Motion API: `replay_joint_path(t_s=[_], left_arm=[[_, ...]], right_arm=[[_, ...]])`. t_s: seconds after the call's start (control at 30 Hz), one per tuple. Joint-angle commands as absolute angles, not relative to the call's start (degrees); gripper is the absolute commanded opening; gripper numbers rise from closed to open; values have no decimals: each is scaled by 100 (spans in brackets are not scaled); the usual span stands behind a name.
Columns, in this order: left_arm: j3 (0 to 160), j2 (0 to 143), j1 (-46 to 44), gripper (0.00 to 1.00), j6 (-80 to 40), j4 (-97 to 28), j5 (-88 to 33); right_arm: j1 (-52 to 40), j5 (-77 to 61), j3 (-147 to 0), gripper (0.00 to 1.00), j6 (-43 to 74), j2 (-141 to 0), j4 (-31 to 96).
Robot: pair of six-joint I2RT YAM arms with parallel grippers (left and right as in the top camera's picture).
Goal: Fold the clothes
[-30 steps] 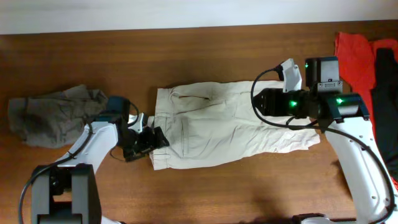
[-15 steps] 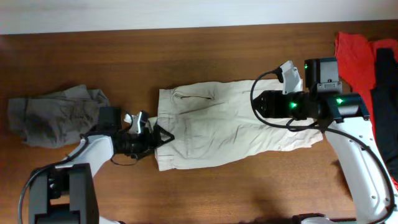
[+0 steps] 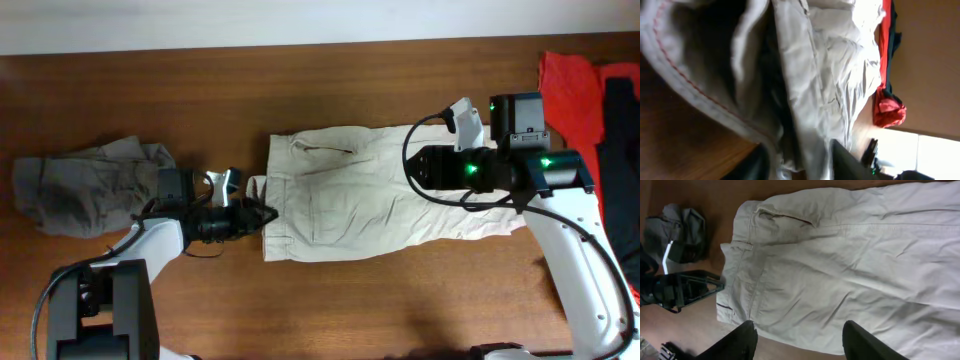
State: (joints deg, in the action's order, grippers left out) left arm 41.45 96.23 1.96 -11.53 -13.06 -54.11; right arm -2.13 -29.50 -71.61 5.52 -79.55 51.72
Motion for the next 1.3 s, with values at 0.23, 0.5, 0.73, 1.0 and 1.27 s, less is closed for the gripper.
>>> replay_joint_path(t_s=[0.23, 0.5, 0.73, 1.0, 1.27], left_arm=[[4130, 9686, 167, 12, -1061, -891, -5913], [4128, 9699, 167, 78, -1068, -1874, -5004], [4128, 10134, 167, 95, -1409, -1929, -4668], [4130, 10857, 78, 98, -1986, -644, -5631], [4130, 11015, -189, 64, -2102, 102, -5784]], right_arm=[[-228, -3024, -7168, 59, 473, -7915, 5168], [-228, -3022, -7168, 57, 471, -7915, 5166], [-228, -3022, -7168, 56, 473, -7915, 5168], [-228, -3024, -7168, 55, 473, -7915, 5164], [-228, -3024, -7168, 52, 493, -7913, 5170]])
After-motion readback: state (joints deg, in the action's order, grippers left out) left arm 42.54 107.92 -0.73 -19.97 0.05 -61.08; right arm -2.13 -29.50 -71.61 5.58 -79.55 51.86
